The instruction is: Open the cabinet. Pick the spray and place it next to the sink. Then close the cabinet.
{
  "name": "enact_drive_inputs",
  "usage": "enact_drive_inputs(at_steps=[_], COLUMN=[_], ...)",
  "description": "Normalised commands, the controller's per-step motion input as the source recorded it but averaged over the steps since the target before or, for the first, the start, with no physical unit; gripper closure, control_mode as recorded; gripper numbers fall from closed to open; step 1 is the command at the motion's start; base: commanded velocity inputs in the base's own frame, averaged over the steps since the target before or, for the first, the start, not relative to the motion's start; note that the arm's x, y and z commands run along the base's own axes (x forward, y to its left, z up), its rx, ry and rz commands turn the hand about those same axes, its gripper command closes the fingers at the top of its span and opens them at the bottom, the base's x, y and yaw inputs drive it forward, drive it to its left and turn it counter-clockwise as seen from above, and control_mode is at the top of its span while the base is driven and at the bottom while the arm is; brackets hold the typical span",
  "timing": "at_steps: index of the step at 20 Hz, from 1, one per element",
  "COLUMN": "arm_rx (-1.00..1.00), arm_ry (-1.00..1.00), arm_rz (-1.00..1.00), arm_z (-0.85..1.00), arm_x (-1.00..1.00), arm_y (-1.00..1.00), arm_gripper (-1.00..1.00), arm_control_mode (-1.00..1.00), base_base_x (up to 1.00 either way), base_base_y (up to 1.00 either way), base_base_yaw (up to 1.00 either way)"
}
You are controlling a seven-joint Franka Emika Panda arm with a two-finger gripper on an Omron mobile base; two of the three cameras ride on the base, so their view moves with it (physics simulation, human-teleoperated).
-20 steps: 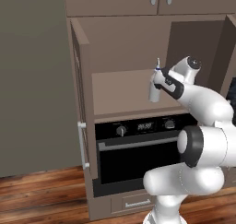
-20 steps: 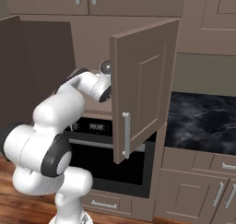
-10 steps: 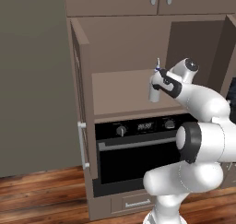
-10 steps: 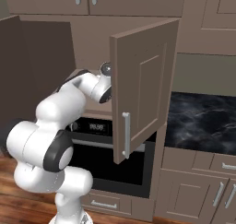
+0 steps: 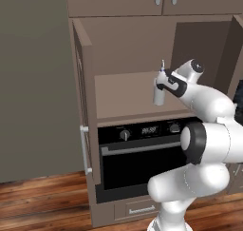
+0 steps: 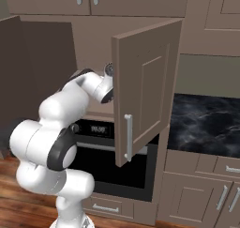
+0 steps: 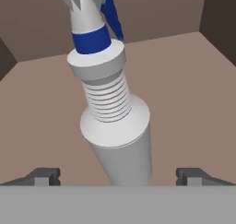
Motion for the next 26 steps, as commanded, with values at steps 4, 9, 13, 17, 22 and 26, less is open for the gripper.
enact_drive_inputs(at_steps=[4, 9, 13, 17, 22, 26], arm_rx=[0.00, 0.00, 0.00, 0.00, 0.00, 0.00], arm_ry=[0.00, 0.00, 0.00, 0.00, 0.00, 0.00], arm_rz=[0.09, 0.08, 0.08, 0.07, 0.06, 0.05], arm_z=[-0.05, -0.14, -0.09, 0.00, 0.00, 0.00], arm_x=[0.12, 0.18, 0.20, 0.13, 0.03, 0.00], arm_y=[0.00, 0.00, 0.00, 0.00, 0.00, 0.00], arm_gripper=[-1.00, -1.00, -1.00, -1.00, -1.00, -1.00], arm_control_mode=[-1.00, -1.00, -1.00, -1.00, -1.00, -1.00], base_base_x=[0.00, 0.00, 0.00, 0.00, 0.00, 0.00], base_base_y=[0.00, 0.00, 0.00, 0.00, 0.00, 0.00], base_base_yaw=[0.00, 0.00, 0.00, 0.00, 0.00, 0.00])
